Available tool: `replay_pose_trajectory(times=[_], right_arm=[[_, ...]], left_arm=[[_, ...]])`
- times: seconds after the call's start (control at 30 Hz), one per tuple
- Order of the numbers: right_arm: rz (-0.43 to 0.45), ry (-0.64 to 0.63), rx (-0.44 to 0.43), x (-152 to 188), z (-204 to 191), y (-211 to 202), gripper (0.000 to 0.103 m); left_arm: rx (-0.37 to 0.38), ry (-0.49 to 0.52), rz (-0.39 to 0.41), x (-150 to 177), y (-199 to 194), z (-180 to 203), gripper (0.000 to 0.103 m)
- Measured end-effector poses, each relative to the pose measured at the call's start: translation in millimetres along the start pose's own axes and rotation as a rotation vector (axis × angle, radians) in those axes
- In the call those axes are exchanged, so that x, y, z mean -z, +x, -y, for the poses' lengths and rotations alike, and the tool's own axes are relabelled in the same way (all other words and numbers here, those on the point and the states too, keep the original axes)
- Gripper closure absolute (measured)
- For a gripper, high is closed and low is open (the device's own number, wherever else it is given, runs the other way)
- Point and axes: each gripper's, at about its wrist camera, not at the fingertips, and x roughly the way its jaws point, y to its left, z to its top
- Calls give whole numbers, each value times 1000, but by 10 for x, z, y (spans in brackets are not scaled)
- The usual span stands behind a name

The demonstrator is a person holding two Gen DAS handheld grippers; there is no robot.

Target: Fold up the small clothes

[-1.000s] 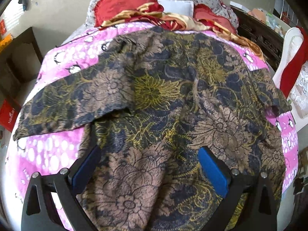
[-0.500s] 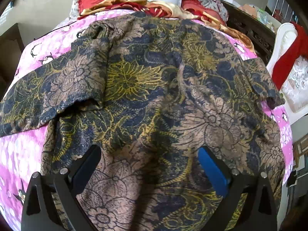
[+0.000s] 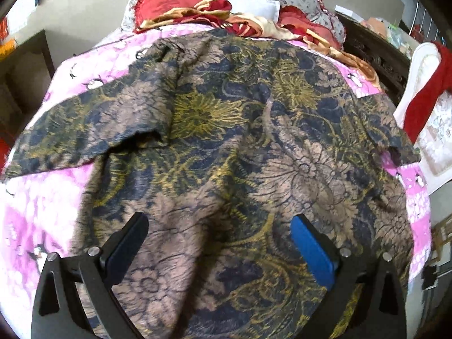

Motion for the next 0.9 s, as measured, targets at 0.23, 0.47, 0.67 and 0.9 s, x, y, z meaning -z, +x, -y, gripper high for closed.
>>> replay_pose_trajectory(times=[0.23, 0.47, 0.67, 0.9], right_arm=[[29, 30, -85, 4, 40, 15, 18], [56, 23, -168, -16, -16, 50, 18], [53, 22, -203, 38, -72, 60, 18], [30, 28, -145, 187, -18, -12, 18]], left_arm=[[-67, -47, 9, 36, -199, -213, 1], [-147, -117, 38, 159, -480, -656, 1], [-218, -175, 65, 145, -747, -1382, 0], [-15, -472, 44, 47, -821, -2792, 1]])
